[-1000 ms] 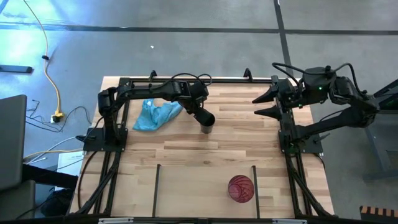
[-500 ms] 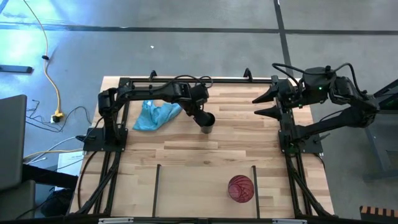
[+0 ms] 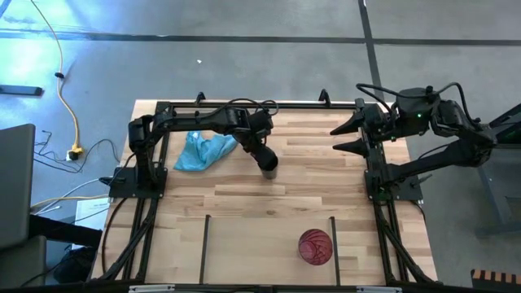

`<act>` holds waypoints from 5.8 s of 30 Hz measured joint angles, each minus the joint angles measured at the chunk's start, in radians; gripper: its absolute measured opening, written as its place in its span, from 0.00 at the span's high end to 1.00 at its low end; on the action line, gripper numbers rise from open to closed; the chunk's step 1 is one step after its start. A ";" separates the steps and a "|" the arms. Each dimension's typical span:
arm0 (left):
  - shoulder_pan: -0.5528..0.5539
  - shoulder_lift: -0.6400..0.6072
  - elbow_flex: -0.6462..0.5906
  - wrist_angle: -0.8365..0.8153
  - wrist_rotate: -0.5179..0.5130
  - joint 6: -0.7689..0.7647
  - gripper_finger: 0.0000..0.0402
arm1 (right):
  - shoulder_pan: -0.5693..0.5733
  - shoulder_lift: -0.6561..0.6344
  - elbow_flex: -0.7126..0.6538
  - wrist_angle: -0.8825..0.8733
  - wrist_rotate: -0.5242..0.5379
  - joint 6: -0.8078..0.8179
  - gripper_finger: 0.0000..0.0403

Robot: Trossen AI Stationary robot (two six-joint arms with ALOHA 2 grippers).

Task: Stack small to large cups/mugs on shelf
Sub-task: Put the black cup on the shelf

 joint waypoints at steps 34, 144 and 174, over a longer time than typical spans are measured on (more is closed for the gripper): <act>-0.006 -0.001 0.446 -0.490 -0.007 0.172 1.00 | -0.002 -0.002 0.000 -0.012 0.074 -0.047 0.54; -0.574 0.154 0.775 -0.523 0.018 -0.071 1.00 | -0.002 -0.190 -0.001 -0.286 0.566 0.017 0.54; -0.574 0.153 0.775 -0.513 0.043 -0.072 1.00 | -0.002 -0.190 -0.001 -0.286 0.561 0.031 0.54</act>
